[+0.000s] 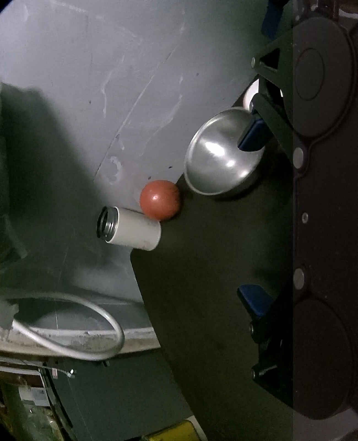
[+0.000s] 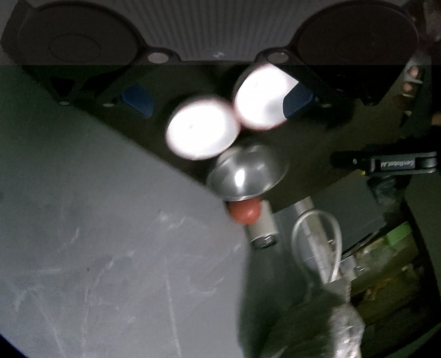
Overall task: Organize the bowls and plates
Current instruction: 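Move both tools to the steel mixing bowl and grip its rim, then lift the steel mixing bowl with both tools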
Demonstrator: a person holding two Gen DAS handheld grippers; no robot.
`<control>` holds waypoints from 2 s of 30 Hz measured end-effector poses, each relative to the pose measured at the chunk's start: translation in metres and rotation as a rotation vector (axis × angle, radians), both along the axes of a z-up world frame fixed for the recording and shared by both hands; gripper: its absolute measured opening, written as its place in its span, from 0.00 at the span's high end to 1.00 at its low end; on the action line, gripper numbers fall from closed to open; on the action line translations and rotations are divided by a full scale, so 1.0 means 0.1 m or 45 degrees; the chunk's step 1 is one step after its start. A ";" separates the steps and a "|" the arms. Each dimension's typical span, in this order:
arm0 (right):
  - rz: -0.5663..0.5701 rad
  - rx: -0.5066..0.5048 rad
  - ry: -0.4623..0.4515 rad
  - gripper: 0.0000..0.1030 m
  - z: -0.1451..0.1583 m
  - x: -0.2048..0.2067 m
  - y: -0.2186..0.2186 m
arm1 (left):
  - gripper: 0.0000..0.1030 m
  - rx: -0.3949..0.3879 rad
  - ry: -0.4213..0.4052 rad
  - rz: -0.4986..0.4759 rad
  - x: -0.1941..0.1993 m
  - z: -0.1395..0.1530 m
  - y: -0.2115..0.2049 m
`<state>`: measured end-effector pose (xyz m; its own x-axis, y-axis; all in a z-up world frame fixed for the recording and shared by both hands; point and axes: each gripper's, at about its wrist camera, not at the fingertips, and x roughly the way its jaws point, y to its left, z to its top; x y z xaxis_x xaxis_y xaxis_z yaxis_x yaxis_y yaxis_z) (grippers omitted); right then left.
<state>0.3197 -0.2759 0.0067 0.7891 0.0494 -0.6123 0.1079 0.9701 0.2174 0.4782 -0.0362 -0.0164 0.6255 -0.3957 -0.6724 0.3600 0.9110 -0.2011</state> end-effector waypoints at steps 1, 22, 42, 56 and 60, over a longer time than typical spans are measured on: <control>-0.009 -0.007 -0.014 0.00 -0.01 0.09 -0.04 | 0.01 0.003 -0.003 -0.001 0.06 -0.02 -0.06; 0.105 -0.160 0.104 0.43 -0.36 1.34 0.02 | 0.14 0.088 0.117 0.044 0.50 -0.38 -0.40; 0.141 -0.138 0.147 0.78 -0.40 1.50 0.07 | 0.85 -0.016 0.191 0.008 0.50 -0.41 -0.48; 0.136 -0.086 0.038 0.78 -0.06 1.27 0.02 | 0.86 -0.113 0.097 0.032 0.15 0.03 -0.34; 0.138 -0.091 0.006 0.80 0.08 1.10 0.02 | 0.86 -0.142 0.080 0.027 -0.02 0.17 -0.33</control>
